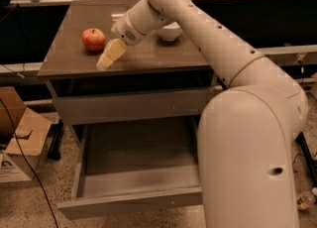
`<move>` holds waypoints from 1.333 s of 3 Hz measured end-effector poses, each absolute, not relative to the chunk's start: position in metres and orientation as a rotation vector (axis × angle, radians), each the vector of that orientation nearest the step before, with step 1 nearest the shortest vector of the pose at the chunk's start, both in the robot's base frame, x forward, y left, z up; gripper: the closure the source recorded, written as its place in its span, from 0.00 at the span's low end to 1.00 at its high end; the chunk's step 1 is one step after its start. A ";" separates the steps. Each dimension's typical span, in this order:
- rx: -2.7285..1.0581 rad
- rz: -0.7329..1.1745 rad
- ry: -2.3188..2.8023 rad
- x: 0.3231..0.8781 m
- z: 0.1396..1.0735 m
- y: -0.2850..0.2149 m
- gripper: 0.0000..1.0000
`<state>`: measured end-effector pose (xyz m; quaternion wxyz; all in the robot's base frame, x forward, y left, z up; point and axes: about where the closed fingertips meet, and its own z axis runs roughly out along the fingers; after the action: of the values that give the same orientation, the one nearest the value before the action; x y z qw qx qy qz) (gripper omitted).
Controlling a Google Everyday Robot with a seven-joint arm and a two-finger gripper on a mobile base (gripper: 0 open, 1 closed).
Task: Place apple into middle drawer
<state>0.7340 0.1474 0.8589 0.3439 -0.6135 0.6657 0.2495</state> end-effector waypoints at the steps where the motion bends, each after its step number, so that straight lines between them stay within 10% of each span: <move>1: -1.574 0.670 1.704 0.751 0.860 0.162 0.00; 4: -1.502 0.789 1.651 0.791 0.847 0.201 0.00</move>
Offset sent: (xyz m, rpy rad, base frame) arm 0.0591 0.0433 0.0028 0.1240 0.0030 0.0079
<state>0.7910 0.2005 0.8466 0.3776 -0.5874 0.6460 0.3084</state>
